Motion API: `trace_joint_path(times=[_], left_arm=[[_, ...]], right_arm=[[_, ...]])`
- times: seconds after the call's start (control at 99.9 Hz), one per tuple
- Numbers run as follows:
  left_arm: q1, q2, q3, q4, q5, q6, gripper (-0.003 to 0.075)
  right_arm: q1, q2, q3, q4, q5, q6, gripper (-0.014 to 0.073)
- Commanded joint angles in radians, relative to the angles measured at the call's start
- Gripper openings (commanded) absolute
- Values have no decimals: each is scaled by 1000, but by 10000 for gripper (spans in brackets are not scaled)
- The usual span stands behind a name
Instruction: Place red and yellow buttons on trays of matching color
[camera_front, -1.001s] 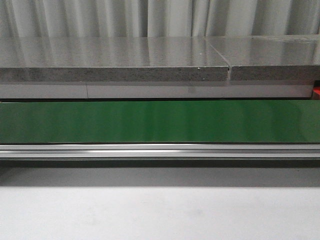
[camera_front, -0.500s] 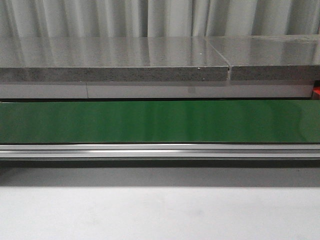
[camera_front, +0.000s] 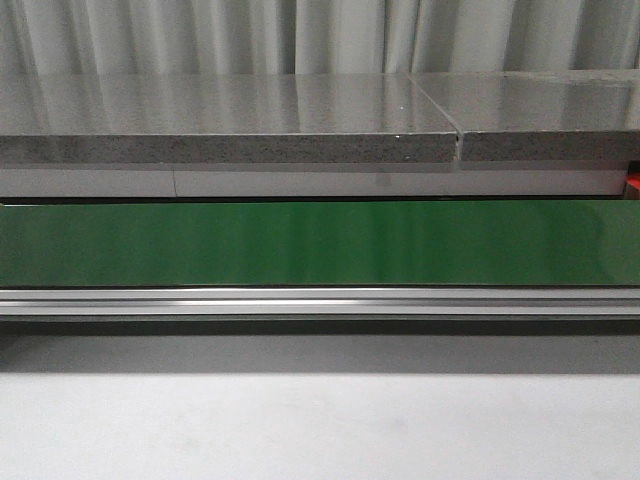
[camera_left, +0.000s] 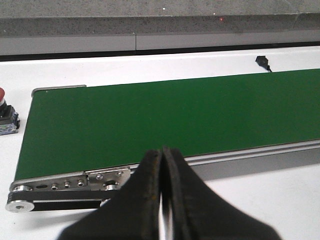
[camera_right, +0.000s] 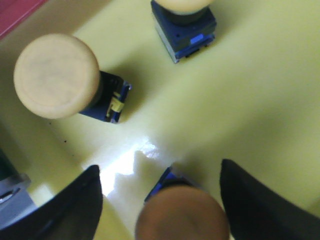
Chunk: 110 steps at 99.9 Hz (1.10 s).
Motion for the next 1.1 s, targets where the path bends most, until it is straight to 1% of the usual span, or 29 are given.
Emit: trace_joint_path(times=[0.0, 0.28, 0.43, 0.55, 0.711, 0.901, 1.091], left_arm=[[-8, 4, -26, -12, -74, -11, -19], [-8, 4, -26, -12, -74, -11, -19], [-8, 4, -26, -12, -74, -11, -19], [-8, 4, -26, -12, -74, -11, -19], [-8, 4, -26, -12, -74, -11, -19], [-8, 4, -26, -12, -74, -11, -19], [-8, 4, -26, -12, -74, -11, -19]], right_arm=[[2, -17, -27, 12, -47, -1, 572], [3, -40, -68, 29, -6, -1, 574], [15, -109, -70, 29, -18, -1, 574], [43, -195, -70, 29, -37, -1, 574], [133, -323, -70, 29, -45, -9, 574], [290, -497, -70, 29, -37, -95, 574], [426, -612, -70, 29, 12, -158, 574]])
